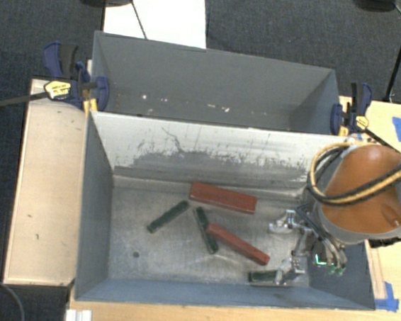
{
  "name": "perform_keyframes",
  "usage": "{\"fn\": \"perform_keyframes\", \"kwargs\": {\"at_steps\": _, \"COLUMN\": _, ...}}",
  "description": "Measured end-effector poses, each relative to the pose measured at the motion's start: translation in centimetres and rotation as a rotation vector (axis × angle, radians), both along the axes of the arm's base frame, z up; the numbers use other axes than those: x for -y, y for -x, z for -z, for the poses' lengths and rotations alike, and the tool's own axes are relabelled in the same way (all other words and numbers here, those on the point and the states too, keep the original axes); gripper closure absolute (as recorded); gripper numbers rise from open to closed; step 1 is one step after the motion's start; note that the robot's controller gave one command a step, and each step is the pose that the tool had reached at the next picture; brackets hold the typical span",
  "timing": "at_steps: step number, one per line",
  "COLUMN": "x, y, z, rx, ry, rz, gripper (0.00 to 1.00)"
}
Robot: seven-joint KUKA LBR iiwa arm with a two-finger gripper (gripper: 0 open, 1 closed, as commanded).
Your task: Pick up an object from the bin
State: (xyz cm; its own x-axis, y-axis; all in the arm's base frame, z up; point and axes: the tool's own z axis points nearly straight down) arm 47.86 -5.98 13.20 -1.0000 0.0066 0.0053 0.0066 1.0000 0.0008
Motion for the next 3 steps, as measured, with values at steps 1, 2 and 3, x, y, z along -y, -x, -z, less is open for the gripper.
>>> {"fn": "perform_keyframes", "kwargs": {"at_steps": 1, "x": 0.0, "y": -0.2, "z": -0.3, "rx": 0.007, "ry": 0.001, "rz": -0.003, "gripper": 0.00}}
{"fn": "perform_keyframes", "kwargs": {"at_steps": 2, "x": -3.2, "y": -1.3, "z": 4.1, "rx": 0.012, "ry": 0.002, "rz": 0.140, "gripper": 0.00}}
{"fn": "perform_keyframes", "kwargs": {"at_steps": 3, "x": -4.9, "y": -1.1, "z": 4.7, "rx": 0.006, "ry": 0.001, "rz": 0.180, "gripper": 0.00}}
